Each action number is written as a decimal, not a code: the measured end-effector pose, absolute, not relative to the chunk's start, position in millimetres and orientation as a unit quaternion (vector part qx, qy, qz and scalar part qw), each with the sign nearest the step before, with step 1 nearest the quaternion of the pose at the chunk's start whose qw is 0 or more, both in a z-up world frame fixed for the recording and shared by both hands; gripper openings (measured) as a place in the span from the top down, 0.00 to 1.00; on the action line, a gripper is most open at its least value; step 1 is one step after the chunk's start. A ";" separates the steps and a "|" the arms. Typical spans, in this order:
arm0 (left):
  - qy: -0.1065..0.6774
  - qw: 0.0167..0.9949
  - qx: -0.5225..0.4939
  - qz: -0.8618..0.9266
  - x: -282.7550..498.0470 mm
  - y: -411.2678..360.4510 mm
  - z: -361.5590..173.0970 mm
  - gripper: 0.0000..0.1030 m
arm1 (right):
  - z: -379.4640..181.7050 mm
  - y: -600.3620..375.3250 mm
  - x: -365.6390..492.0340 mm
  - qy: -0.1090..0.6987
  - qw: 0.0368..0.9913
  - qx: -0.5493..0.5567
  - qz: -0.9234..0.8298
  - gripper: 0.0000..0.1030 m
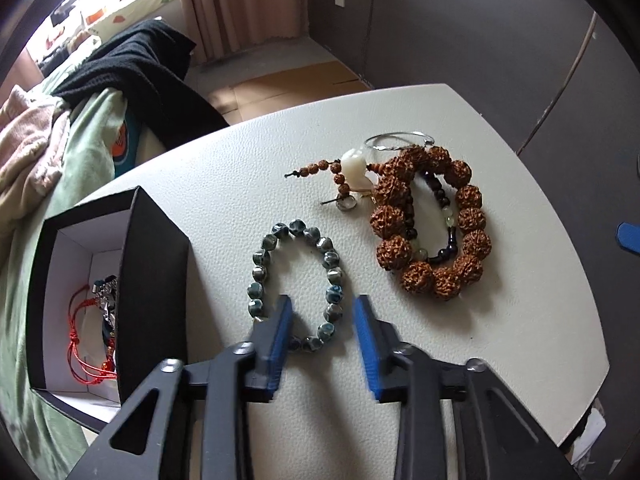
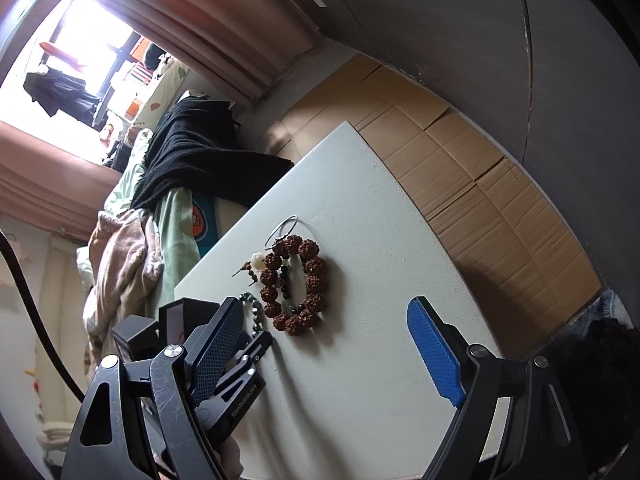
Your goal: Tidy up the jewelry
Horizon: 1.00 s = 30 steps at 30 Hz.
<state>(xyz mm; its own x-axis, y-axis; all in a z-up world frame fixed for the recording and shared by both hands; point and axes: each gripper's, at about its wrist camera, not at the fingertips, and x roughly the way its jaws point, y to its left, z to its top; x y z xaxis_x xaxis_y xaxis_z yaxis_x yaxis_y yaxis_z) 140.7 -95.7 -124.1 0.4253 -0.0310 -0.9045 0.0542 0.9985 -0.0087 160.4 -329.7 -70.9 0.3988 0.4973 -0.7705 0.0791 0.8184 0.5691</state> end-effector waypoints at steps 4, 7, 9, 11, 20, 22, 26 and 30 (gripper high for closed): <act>0.537 0.843 -0.010 -0.034 142.7 -89.9 -123.1 0.91 | -73.5 -323.8 161.6 0.536 0.790 0.264 0.138 0.18; 0.526 0.849 -0.032 -0.037 141.5 -83.2 -114.1 0.91 | -78.8 -319.3 163.7 0.542 0.787 0.260 0.140 0.18; 0.512 0.857 -0.047 -0.040 139.3 -78.1 -103.2 0.91 | -82.8 -315.6 165.7 0.546 0.785 0.257 0.142 0.18; 0.503 0.861 -0.058 -0.042 136.5 -74.3 -95.7 0.91 | -87.9 -312.0 167.7 0.553 0.779 0.257 0.146 0.18; 0.469 0.877 -0.091 -0.045 125.4 -57.5 -69.7 0.91 | -112.8 -288.7 180.8 0.580 0.767 0.230 0.149 0.51; 0.465 0.879 -0.095 -0.045 124.1 -54.5 -66.9 0.91 | -121.5 -280.1 185.2 0.595 0.760 0.216 0.149 0.58; 0.456 0.883 -0.101 -0.046 121.4 -47.3 -60.4 0.91 | -127.5 -268.9 188.5 0.600 0.762 0.198 0.140 0.58; 0.446 0.887 -0.107 -0.041 117.8 -38.9 -55.0 0.91 | -129.6 -261.6 191.4 0.596 0.776 0.171 0.114 0.58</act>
